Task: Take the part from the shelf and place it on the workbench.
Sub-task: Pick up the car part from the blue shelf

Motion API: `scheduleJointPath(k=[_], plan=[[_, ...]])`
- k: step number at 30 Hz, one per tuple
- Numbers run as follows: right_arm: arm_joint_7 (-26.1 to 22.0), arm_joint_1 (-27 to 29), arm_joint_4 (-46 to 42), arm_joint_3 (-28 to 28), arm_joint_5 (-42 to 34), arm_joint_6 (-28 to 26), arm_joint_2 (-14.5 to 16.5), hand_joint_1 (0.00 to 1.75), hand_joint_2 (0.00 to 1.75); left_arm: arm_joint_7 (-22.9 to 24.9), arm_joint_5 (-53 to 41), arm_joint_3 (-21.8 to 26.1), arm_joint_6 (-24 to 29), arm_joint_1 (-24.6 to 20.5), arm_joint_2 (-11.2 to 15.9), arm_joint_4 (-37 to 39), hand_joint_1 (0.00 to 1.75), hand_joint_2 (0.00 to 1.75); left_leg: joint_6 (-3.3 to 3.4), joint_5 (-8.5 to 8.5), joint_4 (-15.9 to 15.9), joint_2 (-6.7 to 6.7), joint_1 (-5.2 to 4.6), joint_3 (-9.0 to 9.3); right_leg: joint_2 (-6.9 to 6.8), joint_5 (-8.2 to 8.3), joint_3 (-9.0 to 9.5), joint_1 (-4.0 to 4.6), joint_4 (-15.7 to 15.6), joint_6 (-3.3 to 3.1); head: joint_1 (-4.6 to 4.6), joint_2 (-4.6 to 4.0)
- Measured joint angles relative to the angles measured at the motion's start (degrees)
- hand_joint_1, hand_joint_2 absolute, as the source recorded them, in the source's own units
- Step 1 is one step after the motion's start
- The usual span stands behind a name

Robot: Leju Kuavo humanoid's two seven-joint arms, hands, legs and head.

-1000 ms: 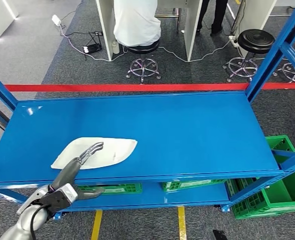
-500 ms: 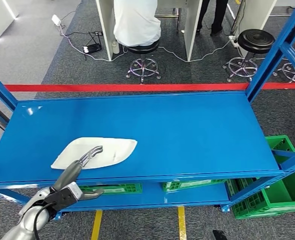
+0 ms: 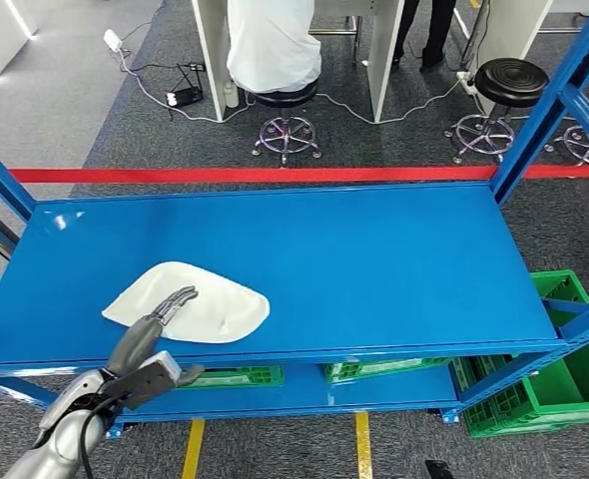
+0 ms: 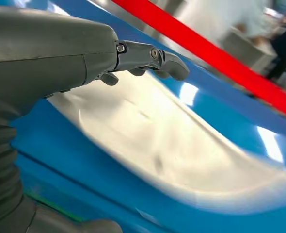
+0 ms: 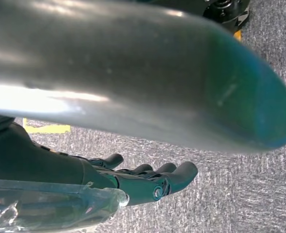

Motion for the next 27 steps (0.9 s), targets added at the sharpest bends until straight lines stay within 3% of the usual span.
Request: scheduleJointPath(k=[6, 11, 27], plan=[[0.0, 0.3, 0.0, 0.0, -0.5, -0.2, 0.0, 0.00, 0.00, 6.6, -5.1, -0.2, 4.2, -1.1, -0.5, 2.5, 0.00, 1.75, 0.00, 0.00, 0.0, 0.00, 0.00, 0.00, 0.01, 0.00, -0.01, 0.00, 0.0, 0.00, 0.01, 0.00], [0.0, 0.7, 0.0, -0.2, -1.5, -0.2, 0.0, 0.00, 0.00, 15.9, -12.9, 1.0, 12.1, -1.6, -2.0, 4.3, 0.00, 1.75, 0.00, 0.00, 0.0, 0.00, 0.00, 0.00, -0.01, 0.00, 0.00, 0.00, 0.0, 0.00, 0.01, -0.01], [-0.5, 1.2, 0.0, -0.5, -2.2, -0.3, 0.0, 0.00, 0.00, 22.2, -29.8, 6.8, 18.8, -1.5, -5.6, 4.9, 0.00, 1.75, 0.00, 0.00, 0.0, 0.00, 0.00, -0.01, 0.00, 0.01, 0.01, 0.00, 0.0, 0.01, 0.01, -0.01]])
